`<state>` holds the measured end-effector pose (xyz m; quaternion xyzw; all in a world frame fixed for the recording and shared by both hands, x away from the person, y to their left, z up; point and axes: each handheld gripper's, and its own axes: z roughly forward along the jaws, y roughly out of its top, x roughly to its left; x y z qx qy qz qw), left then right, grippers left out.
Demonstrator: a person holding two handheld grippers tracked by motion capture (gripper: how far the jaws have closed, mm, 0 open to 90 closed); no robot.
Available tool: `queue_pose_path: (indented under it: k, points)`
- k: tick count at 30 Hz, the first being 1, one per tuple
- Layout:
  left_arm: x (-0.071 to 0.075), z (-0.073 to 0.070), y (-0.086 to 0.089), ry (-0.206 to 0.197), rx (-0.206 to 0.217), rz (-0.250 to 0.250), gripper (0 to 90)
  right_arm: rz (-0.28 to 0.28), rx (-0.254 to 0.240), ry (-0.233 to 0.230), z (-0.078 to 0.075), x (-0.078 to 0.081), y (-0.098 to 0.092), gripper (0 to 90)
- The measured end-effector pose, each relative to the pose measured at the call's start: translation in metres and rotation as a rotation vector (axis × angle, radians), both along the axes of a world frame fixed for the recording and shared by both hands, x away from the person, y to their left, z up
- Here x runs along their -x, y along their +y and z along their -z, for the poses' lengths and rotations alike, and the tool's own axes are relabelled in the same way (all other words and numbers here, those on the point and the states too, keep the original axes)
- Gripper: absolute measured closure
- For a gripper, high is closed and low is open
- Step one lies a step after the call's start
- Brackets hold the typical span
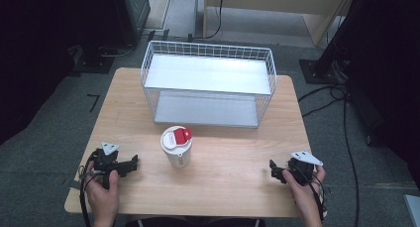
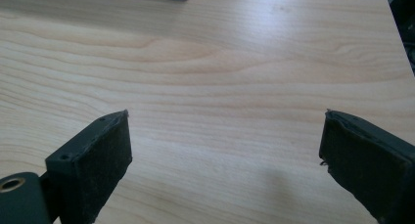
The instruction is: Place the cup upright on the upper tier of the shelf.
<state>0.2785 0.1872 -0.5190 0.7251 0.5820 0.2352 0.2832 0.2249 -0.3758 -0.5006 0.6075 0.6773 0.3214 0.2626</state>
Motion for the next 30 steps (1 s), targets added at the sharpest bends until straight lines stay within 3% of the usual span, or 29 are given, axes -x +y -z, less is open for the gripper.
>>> queue_pose_path:
  k: [16,30]
  points:
    - [0.000,0.000,0.000,0.000,0.000,0.000,0.0,-0.081,-0.015,-0.034,-0.017,-0.009,0.035,5.9]
    - [0.000,0.000,0.000,0.000,0.000,0.000,0.0,-0.157,-0.031,-0.061,-0.028,-0.020,0.080,6.1]
